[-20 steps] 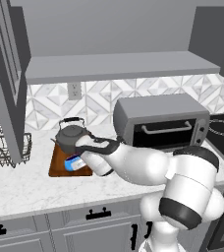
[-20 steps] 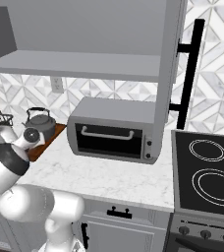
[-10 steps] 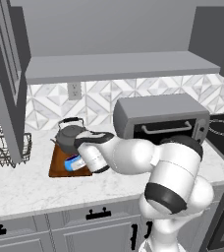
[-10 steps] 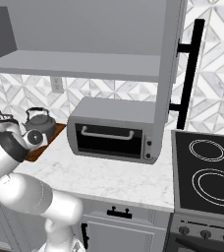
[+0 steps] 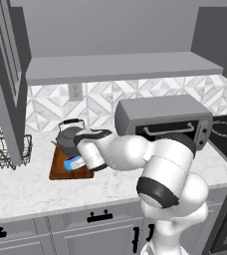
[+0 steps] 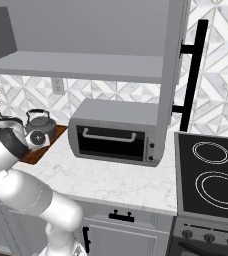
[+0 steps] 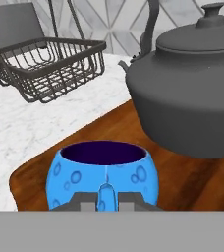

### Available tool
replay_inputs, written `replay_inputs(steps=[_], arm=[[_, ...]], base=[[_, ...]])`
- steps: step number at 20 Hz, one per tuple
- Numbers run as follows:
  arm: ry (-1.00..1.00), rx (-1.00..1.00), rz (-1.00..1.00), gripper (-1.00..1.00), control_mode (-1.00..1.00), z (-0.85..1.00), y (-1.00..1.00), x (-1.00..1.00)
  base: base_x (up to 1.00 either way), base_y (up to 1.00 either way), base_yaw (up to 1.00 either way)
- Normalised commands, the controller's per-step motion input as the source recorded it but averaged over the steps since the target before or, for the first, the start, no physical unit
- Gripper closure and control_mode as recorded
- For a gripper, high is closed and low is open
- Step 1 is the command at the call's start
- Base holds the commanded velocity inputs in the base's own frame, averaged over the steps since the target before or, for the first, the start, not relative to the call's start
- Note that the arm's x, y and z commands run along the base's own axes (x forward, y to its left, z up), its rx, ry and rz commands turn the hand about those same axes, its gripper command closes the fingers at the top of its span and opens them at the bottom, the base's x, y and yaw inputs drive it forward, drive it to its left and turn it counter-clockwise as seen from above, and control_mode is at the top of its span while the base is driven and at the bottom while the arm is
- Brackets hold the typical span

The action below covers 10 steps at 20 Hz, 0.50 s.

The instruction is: Pick the kettle from the counter and place it on the tray. Then pick the mug from the cabinet and place it on the tray. Then close the cabinet doors.

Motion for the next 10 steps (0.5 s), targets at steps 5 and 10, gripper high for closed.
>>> replay_inputs(steps=[5,10], arm=[[0.00,0.00,0.00,1.00,-1.00,-0.21,0.09,-0.04],[0.00,0.00,0.00,-1.00,-1.00,-0.28,0.02,-0.12]], base=[[0.00,0.00,0.00],[0.00,0.00,0.00]])
